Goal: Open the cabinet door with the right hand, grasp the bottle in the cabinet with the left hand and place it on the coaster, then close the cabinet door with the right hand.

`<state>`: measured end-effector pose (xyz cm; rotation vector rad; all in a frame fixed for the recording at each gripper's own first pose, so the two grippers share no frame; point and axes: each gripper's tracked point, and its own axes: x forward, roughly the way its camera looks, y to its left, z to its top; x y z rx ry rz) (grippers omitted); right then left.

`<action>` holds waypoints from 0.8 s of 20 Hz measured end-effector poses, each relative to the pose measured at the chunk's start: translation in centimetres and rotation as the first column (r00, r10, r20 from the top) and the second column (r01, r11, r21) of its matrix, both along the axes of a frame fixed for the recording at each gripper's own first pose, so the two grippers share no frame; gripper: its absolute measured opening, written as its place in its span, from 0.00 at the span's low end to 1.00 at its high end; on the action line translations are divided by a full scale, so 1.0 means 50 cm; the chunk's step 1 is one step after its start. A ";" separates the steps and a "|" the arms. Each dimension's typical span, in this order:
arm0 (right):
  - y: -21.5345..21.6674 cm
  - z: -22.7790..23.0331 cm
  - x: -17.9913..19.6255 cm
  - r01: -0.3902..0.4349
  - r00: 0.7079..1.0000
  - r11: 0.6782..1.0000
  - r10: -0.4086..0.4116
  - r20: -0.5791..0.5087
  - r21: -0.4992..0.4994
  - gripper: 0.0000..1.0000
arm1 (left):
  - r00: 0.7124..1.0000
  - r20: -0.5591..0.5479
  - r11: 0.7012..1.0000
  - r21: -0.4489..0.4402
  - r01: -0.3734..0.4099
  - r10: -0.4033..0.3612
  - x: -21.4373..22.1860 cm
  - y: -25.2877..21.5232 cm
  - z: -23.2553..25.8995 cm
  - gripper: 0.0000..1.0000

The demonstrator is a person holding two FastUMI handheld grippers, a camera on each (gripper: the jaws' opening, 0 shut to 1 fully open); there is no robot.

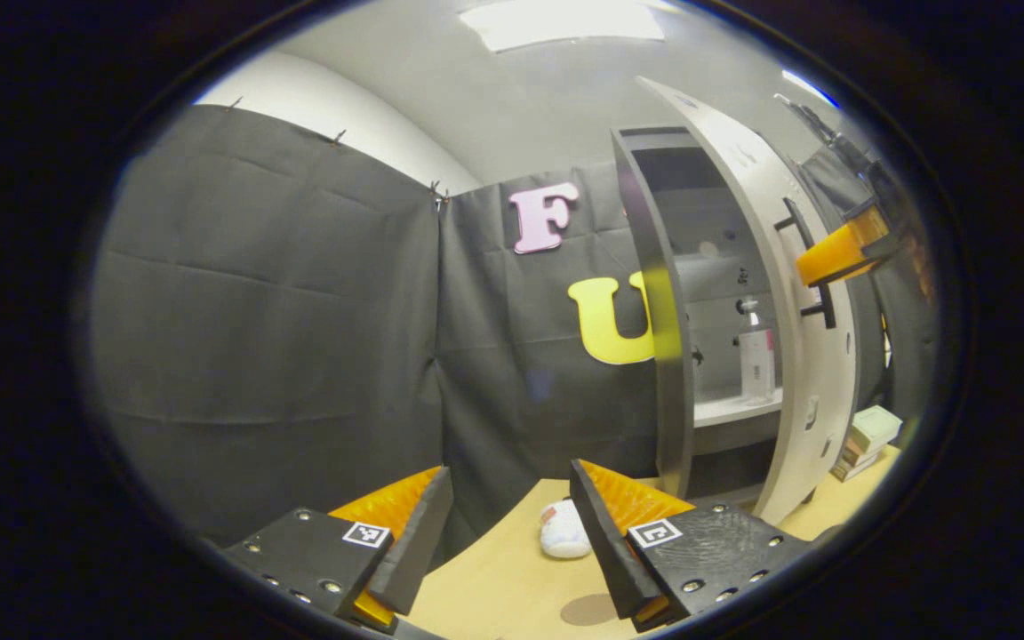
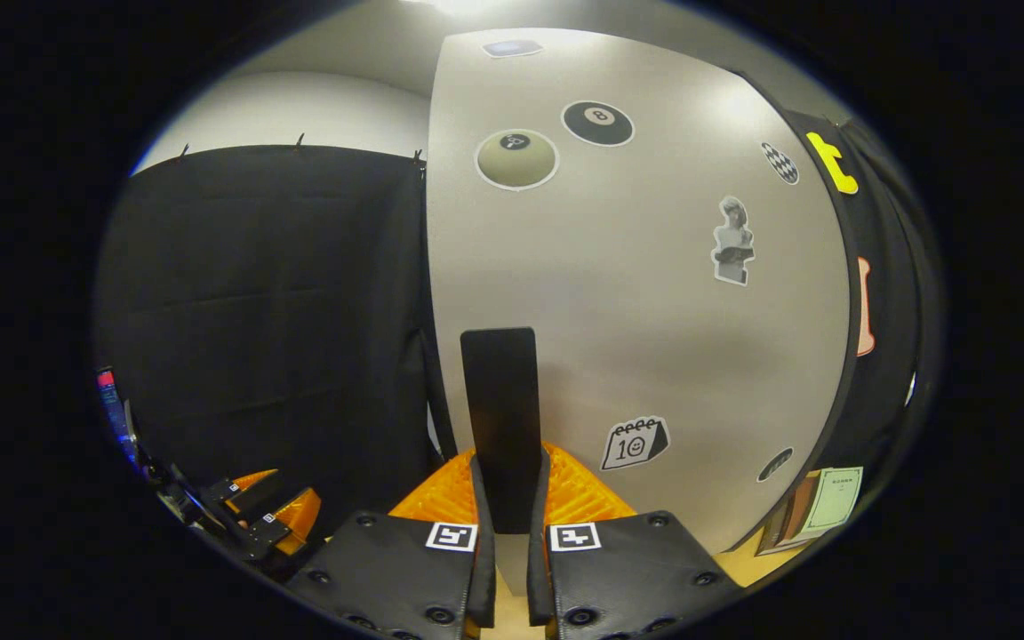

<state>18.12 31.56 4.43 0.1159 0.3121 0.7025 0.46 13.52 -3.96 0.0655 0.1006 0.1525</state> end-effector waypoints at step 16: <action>-0.030 0.006 0.007 -0.121 0.992 0.991 0.123 -0.026 0.050 0.16 | 0.991 0.007 0.991 -0.027 0.134 -0.134 0.002 -0.221 0.017 0.80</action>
